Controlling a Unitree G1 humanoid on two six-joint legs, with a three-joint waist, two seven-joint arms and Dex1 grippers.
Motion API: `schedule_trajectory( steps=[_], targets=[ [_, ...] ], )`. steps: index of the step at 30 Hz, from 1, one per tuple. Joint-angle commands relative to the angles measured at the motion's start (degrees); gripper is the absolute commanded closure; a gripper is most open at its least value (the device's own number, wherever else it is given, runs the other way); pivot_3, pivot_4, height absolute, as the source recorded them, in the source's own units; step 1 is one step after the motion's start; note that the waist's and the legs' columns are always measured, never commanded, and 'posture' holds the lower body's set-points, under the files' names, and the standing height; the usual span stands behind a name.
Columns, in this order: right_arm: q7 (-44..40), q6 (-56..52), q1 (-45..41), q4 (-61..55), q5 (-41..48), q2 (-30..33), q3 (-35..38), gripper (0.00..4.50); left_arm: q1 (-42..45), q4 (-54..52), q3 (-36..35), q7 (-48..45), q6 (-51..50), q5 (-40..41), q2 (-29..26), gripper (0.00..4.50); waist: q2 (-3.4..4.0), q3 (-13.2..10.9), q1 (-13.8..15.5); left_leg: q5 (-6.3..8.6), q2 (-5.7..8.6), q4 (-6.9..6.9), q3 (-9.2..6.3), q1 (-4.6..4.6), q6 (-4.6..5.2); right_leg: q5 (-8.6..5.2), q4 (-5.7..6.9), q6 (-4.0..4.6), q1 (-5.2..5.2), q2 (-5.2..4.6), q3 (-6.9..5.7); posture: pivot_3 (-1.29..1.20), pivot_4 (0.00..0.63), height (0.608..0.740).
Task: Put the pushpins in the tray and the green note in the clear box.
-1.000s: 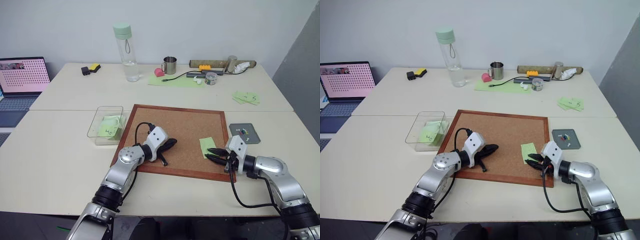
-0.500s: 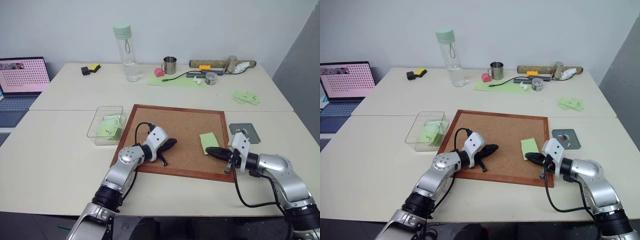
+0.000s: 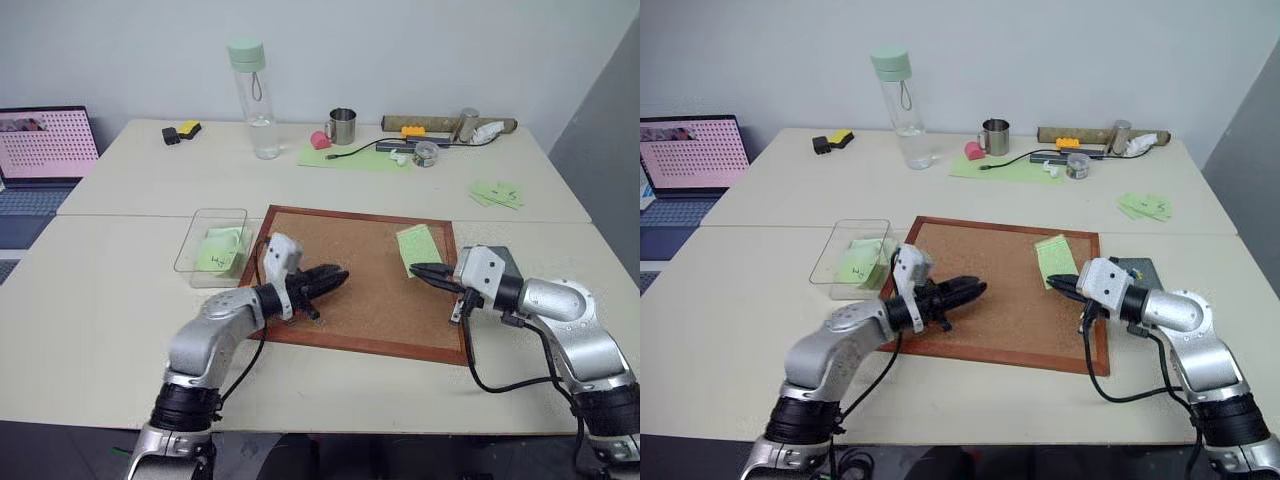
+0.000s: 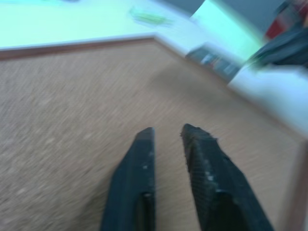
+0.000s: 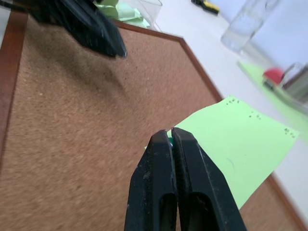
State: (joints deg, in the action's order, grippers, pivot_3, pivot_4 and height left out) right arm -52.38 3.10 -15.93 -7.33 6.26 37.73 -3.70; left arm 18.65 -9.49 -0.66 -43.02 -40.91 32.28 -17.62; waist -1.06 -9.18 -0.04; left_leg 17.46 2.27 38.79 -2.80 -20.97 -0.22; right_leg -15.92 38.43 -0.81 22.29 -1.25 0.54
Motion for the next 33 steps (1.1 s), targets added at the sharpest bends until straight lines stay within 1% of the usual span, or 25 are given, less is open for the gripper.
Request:
schedule_trajectory(
  steps=[1, 6, 8, 9, 10, 12, 20, 24, 26, 30, 31, 32, 33],
  targets=[
    [1.2, 8.5, -3.4, 0.8, -3.4, 0.3, -0.3, 4.50, 1.0, -2.4, -4.0, 2.9, -6.5, 8.7, 2.8, 2.35, -0.01, 0.0, 0.0, -0.01, 0.01, 0.01, 0.00, 0.00, -0.01, 0.00, -0.02, 0.00, -0.02, 0.00, -0.01, 0.00, 0.150, 0.740],
    [1.0, 13.9, -5.0, 1.4, -5.6, 0.7, -1.5, 4.50, 2.6, -1.9, -4.3, 5.6, -9.3, 12.7, 6.6, 1.38, -0.08, 0.0, 0.1, -0.03, 0.01, 0.02, -0.02, 0.00, -0.05, 0.00, -0.02, 0.00, -0.02, 0.00, -0.02, 0.00, 0.150, 0.740],
    [0.6, 15.0, -4.8, 1.1, -6.0, 0.8, -2.0, 4.50, 3.6, -1.0, -3.9, 6.2, -8.7, 12.7, 8.0, 0.90, -0.09, -0.1, 0.1, -0.08, 0.02, 0.02, -0.03, 0.00, -0.15, 0.00, -0.03, 0.00, -0.02, 0.00, -0.02, 0.00, 0.150, 0.740],
    [0.5, 15.5, -4.7, 0.8, -6.2, 0.9, -2.3, 4.50, 4.0, -0.6, -3.6, 6.5, -8.2, 12.4, 8.8, 0.81, -0.09, -0.1, 0.1, -0.12, 0.02, 0.02, -0.02, 0.00, -0.21, 0.01, -0.04, 0.01, -0.03, 0.00, -0.02, 0.00, 0.150, 0.740],
    [0.4, 15.8, -4.7, 0.5, -6.3, 0.8, -2.6, 4.50, 4.5, -0.2, -3.4, 6.8, -7.6, 12.2, 9.5, 0.53, -0.09, -0.1, 0.1, -0.13, 0.02, 0.02, -0.02, 0.00, -0.22, 0.01, -0.04, 0.01, -0.03, 0.00, -0.02, 0.00, 0.150, 0.740],
    [0.2, 15.9, -4.4, -0.5, -6.2, 0.7, -3.2, 4.50, 5.3, 0.5, -3.0, 7.1, -6.8, 12.1, 10.8, 0.20, -0.10, -0.1, 0.1, -0.13, 0.02, 0.02, -0.02, 0.00, -0.24, 0.01, -0.04, 0.01, -0.03, 0.00, -0.02, 0.00, 0.150, 0.740],
    [-0.1, 16.0, -3.6, -2.2, -5.8, 0.3, -4.8, 4.50, 7.6, 4.2, -1.5, 8.0, -4.6, 11.0, 13.7, 0.20, -0.11, -0.1, 0.1, -0.14, 0.02, 0.01, -0.02, 0.00, -0.26, 0.01, -0.07, 0.01, -0.03, 0.00, -0.02, 0.00, 0.150, 0.740],
    [-0.1, 16.0, -3.4, -2.6, -5.6, 0.0, -5.7, 4.50, 8.2, 5.3, -0.9, 8.0, -3.1, 10.4, 14.8, 0.81, -0.11, -0.1, 0.1, -0.14, 0.02, 0.00, -0.03, -0.01, -0.26, 0.01, -0.17, 0.01, -0.05, 0.00, -0.03, 0.00, 0.150, 0.740],
    [-0.1, 16.1, -3.2, -2.6, -5.6, 0.0, -6.0, 4.50, 8.2, 5.4, -0.9, 7.9, -3.1, 10.7, 15.1, 1.26, -0.11, -0.1, 0.1, -0.14, 0.02, -0.01, -0.03, -0.02, -0.26, 0.02, -0.23, 0.01, -0.07, 0.00, -0.03, 0.00, 0.150, 0.740],
    [0.1, 16.3, -3.4, -2.3, -5.6, 0.1, -6.2, 4.50, 8.1, 5.3, -0.6, 7.7, -3.1, 10.7, 15.1, 2.03, -0.11, -0.1, 0.1, -0.14, 0.02, -0.01, -0.03, -0.05, -0.27, 0.02, -0.30, 0.00, -0.07, 0.00, -0.03, 0.00, 0.150, 0.740],
    [0.2, 16.4, -3.4, -2.2, -5.6, 0.1, -6.3, 4.50, 8.0, 5.2, -0.5, 7.6, -3.1, 10.7, 15.0, 2.15, -0.11, -0.1, 0.1, -0.14, 0.02, -0.01, -0.03, -0.05, -0.27, 0.02, -0.30, 0.00, -0.07, 0.00, -0.03, 0.00, 0.150, 0.740],
    [0.2, 16.4, -3.4, -2.1, -5.5, 0.0, -6.3, 4.50, 7.9, 5.1, -0.4, 7.5, -3.2, 10.7, 14.9, 2.42, -0.11, -0.1, 0.1, -0.14, 0.02, -0.01, -0.03, -0.05, -0.27, 0.02, -0.31, 0.00, -0.07, 0.00, -0.03, 0.00, 0.150, 0.740],
    [0.2, 16.5, -3.4, -2.0, -5.5, 0.0, -6.2, 4.50, 7.8, 5.0, -0.3, 7.4, -3.2, 10.7, 14.8, 2.58, -0.11, -0.1, 0.1, -0.14, 0.02, -0.01, -0.03, -0.05, -0.27, 0.02, -0.31, 0.00, -0.08, 0.00, -0.03, 0.00, 0.150, 0.740]
  ],
)
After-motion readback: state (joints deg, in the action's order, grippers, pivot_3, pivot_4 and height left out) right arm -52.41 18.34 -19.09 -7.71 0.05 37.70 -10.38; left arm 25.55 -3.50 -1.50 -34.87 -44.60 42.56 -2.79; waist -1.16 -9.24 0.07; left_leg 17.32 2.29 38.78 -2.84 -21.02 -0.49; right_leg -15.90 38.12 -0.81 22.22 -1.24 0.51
